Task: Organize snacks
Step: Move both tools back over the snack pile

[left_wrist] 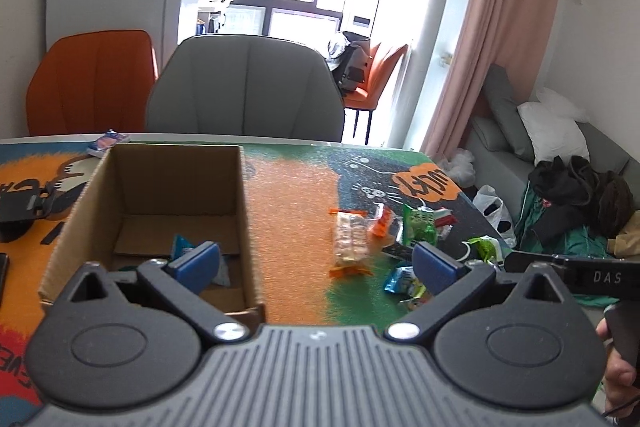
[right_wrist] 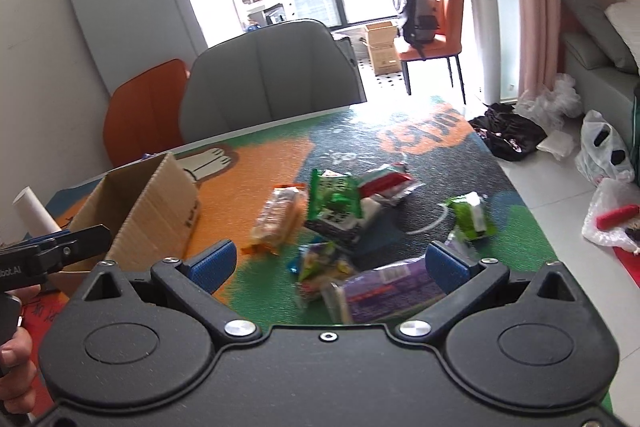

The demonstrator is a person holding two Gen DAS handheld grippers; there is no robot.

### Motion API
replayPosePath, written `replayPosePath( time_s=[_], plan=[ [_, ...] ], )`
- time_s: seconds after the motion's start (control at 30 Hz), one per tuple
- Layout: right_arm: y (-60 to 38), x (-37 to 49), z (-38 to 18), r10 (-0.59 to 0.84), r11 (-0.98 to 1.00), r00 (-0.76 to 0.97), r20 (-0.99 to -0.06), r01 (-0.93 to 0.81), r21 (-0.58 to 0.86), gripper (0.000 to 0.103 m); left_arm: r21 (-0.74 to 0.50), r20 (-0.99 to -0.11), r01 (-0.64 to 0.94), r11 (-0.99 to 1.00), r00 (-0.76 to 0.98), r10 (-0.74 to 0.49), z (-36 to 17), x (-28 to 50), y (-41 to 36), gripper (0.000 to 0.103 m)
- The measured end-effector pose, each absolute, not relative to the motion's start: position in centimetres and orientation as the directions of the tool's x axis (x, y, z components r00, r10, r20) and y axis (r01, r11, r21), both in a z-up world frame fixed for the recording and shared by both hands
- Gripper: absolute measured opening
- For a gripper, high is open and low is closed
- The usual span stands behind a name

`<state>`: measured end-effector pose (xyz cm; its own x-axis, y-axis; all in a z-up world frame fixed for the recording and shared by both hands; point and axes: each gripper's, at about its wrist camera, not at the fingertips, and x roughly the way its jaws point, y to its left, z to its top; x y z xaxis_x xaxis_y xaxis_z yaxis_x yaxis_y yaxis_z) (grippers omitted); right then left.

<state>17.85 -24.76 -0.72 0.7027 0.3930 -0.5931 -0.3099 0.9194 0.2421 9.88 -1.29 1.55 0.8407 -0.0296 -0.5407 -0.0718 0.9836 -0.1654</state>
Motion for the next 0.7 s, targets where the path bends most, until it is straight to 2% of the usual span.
replayPosePath(
  time_s=[0.27, 0.5, 0.7],
  plan=[
    [-27.1, 18.5, -2.0, 0.363, 0.931, 0.706, -0.608, -0.262, 0.253, 0.102, -0.176, -0.519, -0.018, 0.984, 0.851, -0.078, 1.2, 10.6, -3.6, 0.100],
    [-28.4, 19.6, -3.8, 0.351, 0.935, 0.683, -0.641, -0.218, 0.281, 0.082, -0.186, -0.555, 0.015, 0.982, 0.823, -0.117, -0.4, 12.4, -5.3, 0.080],
    [-28.7, 20.8, -5.0, 0.298, 0.952, 0.687, -0.663, -0.164, 0.259, 0.078, -0.205, -0.587, 0.030, 0.978, 0.796, -0.147, -2.3, 14.0, -6.4, 0.060]
  ],
)
